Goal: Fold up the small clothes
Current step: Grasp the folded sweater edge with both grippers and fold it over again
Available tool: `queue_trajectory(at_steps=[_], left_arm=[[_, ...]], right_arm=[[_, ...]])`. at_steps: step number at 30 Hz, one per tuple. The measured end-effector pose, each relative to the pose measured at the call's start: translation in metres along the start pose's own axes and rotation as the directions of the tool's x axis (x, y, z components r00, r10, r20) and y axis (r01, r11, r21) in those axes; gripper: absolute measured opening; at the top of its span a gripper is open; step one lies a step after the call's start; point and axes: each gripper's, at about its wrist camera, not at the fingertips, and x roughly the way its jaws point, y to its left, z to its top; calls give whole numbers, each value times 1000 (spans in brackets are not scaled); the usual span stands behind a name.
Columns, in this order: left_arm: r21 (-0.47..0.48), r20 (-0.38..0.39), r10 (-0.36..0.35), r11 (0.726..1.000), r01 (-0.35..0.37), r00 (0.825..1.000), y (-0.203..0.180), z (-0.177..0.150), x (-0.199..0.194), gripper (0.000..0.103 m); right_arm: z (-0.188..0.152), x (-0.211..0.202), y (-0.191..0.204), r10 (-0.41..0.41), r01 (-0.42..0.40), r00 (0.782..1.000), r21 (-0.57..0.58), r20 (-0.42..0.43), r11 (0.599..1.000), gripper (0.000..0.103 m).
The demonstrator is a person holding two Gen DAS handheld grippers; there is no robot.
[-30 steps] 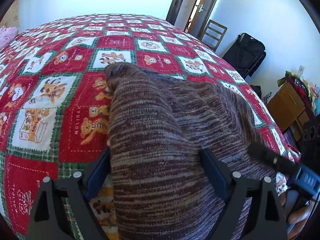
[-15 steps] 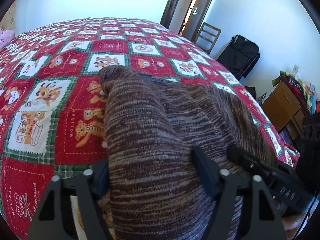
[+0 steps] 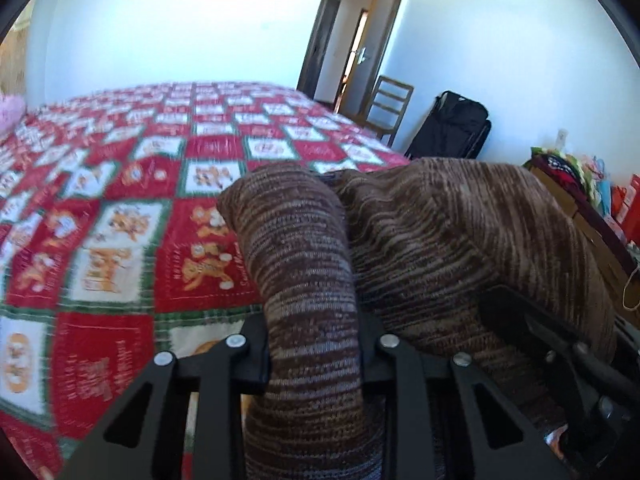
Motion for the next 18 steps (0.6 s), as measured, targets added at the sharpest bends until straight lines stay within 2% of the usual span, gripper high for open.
queue_trajectory(at_steps=[4, 8, 18], left_arm=[[-16, 21, -24, 1000, 24, 999, 6, -6, -38, 30], [-19, 26, -16, 1000, 17, 1000, 15, -21, -67, 30], [-35, -10, -1, 999, 1, 1000, 27, -57, -106, 29]], right_arm=[[-2, -29, 12, 23, -25, 999, 41, 41, 999, 24], [-16, -55, 28, 57, -61, 997, 82, 53, 995, 24], [-61, -96, 67, 84, -89, 995, 103, 53, 991, 24]])
